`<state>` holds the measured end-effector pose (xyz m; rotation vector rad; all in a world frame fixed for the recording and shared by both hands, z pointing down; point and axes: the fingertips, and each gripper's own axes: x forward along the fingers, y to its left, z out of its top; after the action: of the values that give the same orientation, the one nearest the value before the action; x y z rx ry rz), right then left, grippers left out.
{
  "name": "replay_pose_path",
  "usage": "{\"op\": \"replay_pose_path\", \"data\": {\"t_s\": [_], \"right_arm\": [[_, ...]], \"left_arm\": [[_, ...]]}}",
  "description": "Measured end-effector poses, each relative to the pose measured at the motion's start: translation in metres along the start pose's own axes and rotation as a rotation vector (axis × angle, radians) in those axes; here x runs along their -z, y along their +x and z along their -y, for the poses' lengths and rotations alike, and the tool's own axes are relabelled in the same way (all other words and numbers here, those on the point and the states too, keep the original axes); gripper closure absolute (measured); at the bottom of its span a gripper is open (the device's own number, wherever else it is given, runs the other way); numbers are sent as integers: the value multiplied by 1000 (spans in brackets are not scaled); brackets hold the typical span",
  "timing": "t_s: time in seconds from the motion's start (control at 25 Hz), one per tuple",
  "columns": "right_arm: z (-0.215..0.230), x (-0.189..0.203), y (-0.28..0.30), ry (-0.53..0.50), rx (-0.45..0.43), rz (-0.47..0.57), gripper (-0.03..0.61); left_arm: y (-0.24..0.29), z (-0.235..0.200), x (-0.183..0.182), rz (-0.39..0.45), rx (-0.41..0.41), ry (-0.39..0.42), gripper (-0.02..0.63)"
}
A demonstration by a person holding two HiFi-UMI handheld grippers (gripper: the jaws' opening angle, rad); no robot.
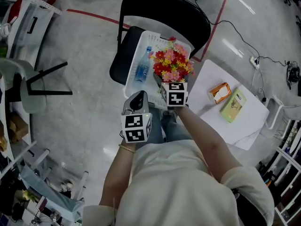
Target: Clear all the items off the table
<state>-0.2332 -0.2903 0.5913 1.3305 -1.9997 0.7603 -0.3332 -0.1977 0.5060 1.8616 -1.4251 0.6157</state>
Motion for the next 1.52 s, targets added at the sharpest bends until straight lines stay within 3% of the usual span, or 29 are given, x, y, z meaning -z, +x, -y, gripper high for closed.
{"op": "replay_pose_path", "data": {"t_s": [0.36, 0.68, 1.28, 1.4, 1.52], "right_arm": [[1, 25, 48, 40, 42, -113, 78], [-8, 40, 64, 60, 24, -202, 77], [-8, 34, 38, 87, -7, -156, 102], [-5, 32, 23, 88, -12, -141, 140], [-1, 28, 6, 82, -11, -117, 268]], "left_arm": [[23, -19, -1, -40, 18, -14, 604], [29, -27, 0, -49, 15, -22, 604], [17, -20, 1, -35, 6, -29, 604], [13, -14, -1, -20, 7, -28, 604], [8, -9, -4, -1, 6, -27, 604]]}}
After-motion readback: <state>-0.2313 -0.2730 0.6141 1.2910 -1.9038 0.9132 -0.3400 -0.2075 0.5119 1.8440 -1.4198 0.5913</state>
